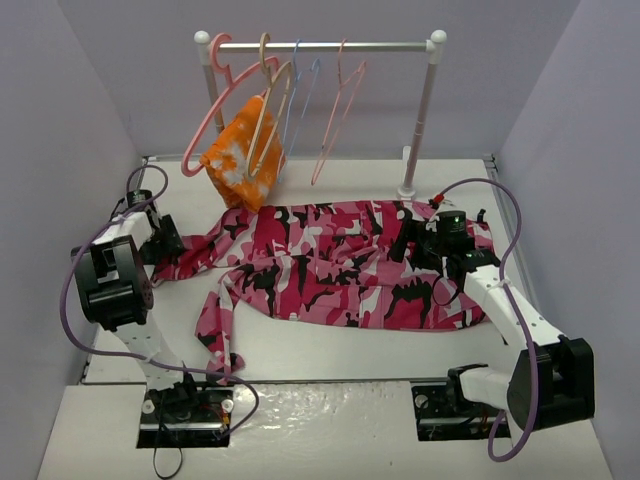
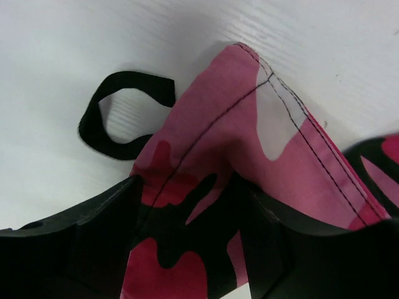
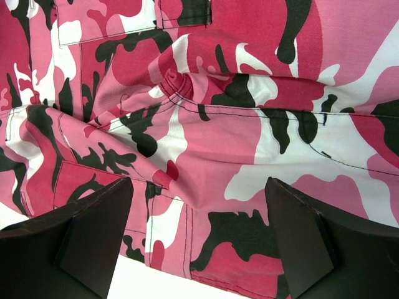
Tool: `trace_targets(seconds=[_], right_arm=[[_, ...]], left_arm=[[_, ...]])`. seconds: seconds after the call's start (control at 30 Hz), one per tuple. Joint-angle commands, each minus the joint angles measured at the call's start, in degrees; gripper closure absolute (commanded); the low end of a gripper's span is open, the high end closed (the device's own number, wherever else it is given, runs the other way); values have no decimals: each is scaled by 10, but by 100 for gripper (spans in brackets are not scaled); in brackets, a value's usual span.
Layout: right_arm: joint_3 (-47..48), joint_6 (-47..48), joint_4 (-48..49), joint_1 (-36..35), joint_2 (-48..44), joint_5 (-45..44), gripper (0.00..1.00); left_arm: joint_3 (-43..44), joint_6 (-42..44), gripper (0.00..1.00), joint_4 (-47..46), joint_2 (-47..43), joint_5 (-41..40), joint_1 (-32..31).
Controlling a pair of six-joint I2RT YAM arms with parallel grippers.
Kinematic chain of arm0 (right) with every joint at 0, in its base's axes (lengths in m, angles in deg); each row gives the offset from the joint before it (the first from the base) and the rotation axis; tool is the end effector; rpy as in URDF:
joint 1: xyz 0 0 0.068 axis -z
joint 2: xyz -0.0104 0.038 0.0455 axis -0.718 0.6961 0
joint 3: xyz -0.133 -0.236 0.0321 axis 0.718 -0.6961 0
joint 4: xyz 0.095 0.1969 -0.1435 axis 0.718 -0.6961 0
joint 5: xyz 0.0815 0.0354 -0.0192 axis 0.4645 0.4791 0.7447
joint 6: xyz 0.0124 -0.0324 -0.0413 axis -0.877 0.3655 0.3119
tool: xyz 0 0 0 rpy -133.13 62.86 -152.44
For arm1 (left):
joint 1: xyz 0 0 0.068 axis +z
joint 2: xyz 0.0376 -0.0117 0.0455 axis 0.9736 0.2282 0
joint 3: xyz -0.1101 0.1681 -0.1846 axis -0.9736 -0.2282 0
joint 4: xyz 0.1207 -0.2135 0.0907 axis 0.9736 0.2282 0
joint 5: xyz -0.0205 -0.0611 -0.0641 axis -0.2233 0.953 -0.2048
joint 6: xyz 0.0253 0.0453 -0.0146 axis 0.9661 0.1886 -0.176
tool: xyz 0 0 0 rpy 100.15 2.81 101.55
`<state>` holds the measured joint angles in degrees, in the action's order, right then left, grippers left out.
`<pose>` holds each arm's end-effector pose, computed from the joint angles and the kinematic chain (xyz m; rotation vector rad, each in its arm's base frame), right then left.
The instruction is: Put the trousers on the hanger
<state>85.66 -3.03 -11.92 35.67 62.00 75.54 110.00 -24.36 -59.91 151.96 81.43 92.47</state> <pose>0.2612 0.0556 0.2572 0.0548 2.1318 0.5695 0.3757 0.1041 0.1802 -0.6872 2.5301 -0.0382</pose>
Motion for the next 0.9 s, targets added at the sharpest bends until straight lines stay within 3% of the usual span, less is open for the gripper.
trace_targets(seconds=[0.0, 0.1, 0.13, 0.33, 0.53, 0.57, 0.63, 0.73, 0.87], right_arm=[[3, 6, 22, 0, -4, -13, 16], [7, 6, 20, 0, 1, -17, 16], [7, 6, 20, 1, 1, -24, 16], [19, -4, 7, 10, 9, -53, 16], [47, -8, -26, 27, 15, -103, 16], [53, -11, -32, 35, 16, -112, 16], [67, -21, -42, 59, 21, -128, 16], [90, -42, -52, 95, 38, -131, 16], [135, -68, -65, 121, 79, -199, 16]], left_arm=[[19, 2, 59, -7, 20, -23, 1], [43, -5, 91, 4, 46, -73, 11], [53, -9, 96, 8, 50, -83, 16], [150, -42, 98, 35, 77, -156, 36], [207, -60, 82, 39, 75, -188, 41], [206, -63, 75, 37, 71, -189, 40], [201, -65, 50, 29, 56, -178, 40], [155, -59, 31, -1, 3, -145, 34], [69, -62, 26, -66, -63, -95, 29]])
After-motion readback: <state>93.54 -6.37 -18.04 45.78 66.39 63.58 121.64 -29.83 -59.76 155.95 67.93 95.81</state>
